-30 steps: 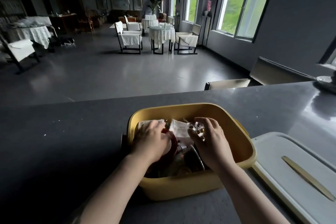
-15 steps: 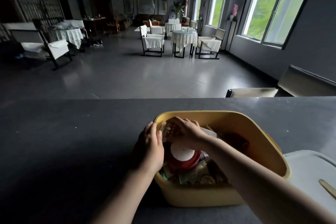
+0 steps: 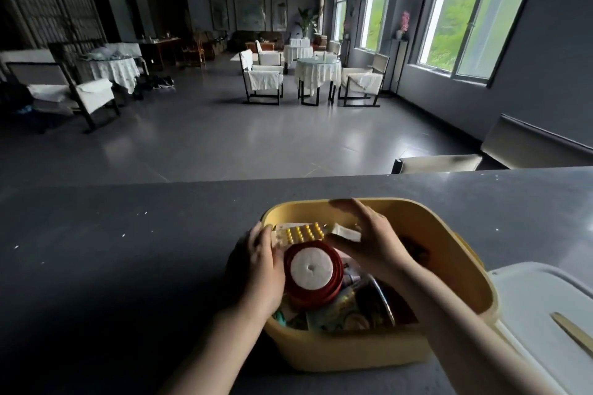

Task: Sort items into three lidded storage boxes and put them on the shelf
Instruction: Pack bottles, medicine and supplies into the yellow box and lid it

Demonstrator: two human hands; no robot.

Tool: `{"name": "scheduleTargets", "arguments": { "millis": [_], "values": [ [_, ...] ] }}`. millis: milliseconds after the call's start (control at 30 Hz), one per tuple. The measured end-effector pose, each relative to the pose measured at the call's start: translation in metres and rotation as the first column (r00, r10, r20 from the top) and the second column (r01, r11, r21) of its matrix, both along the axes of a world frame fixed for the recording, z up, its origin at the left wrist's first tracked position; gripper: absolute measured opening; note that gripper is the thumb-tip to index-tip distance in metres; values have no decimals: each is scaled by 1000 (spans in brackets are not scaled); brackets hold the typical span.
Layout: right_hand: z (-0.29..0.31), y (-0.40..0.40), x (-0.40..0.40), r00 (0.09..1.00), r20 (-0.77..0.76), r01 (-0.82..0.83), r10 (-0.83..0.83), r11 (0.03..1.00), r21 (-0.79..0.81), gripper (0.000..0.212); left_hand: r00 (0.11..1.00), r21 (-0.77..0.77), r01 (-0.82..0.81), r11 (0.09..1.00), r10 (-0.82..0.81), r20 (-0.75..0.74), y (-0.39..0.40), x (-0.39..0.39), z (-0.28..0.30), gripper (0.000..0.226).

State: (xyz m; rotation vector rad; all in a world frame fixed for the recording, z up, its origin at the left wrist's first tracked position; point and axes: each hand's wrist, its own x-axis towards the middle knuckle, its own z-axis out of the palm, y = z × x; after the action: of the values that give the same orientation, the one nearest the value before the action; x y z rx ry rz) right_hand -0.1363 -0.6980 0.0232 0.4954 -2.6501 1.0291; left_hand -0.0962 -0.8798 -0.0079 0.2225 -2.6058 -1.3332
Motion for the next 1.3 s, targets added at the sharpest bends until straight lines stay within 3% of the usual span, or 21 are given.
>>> {"name": "scheduleTargets", "arguments": {
  "millis": [67, 200, 300, 400, 500, 600, 700, 767, 867, 1000, 1133, 1300],
  "values": [
    [-6, 19, 32, 987, -65, 145, -147, 989, -42, 50, 989, -45, 98, 994, -103, -110, 19, 14, 3, 47],
    [-11, 54, 72, 900, -167, 403, -403, 914, -34, 46, 902, -349, 231, 908, -334, -272, 75, 24, 20, 43],
    [-4, 96, 91, 771, -175, 597, -613, 790, -139, 46, 817, -366, 378, 850, -492, -301, 135, 18, 41, 43],
    [-8, 144, 117, 614, -121, 756, -780, 625, -193, 54, 691, -430, 527, 733, -664, -286, 210, 11, 49, 48],
    [-22, 191, 150, 468, -76, 866, -880, 474, -161, 61, 554, -486, 676, 555, -817, -162, 294, 1, 42, 44],
    [-44, 234, 181, 326, 45, 944, -944, 323, -69, 72, 474, -568, 729, 382, -881, 16, 365, -16, 24, 44],
    [-72, 267, 206, 231, 144, 972, -962, 234, 11, 79, 483, -669, 708, 226, -846, 226, 405, -41, -4, 44],
    [-91, 280, 218, 185, 217, 977, -958, 203, 66, 83, 518, -697, 701, 154, -781, 349, 415, -60, -24, 46],
    [-116, 291, 227, 117, 312, 980, -943, 162, 120, 93, 504, -690, 720, 72, -738, 448, 417, -84, -49, 52],
    [-138, 297, 234, 59, 424, 982, -904, 128, 137, 109, 497, -569, 811, 134, -671, 550, 410, -98, -69, 61],
    [-147, 297, 235, 57, 452, 990, -890, 110, 91, 110, 558, -462, 825, 325, -589, 584, 413, -101, -72, 68],
    [-151, 297, 234, 111, 455, 994, -883, 109, -31, 106, 537, -267, 835, 482, -601, 593, 418, -108, -63, 68]
  ]
}}
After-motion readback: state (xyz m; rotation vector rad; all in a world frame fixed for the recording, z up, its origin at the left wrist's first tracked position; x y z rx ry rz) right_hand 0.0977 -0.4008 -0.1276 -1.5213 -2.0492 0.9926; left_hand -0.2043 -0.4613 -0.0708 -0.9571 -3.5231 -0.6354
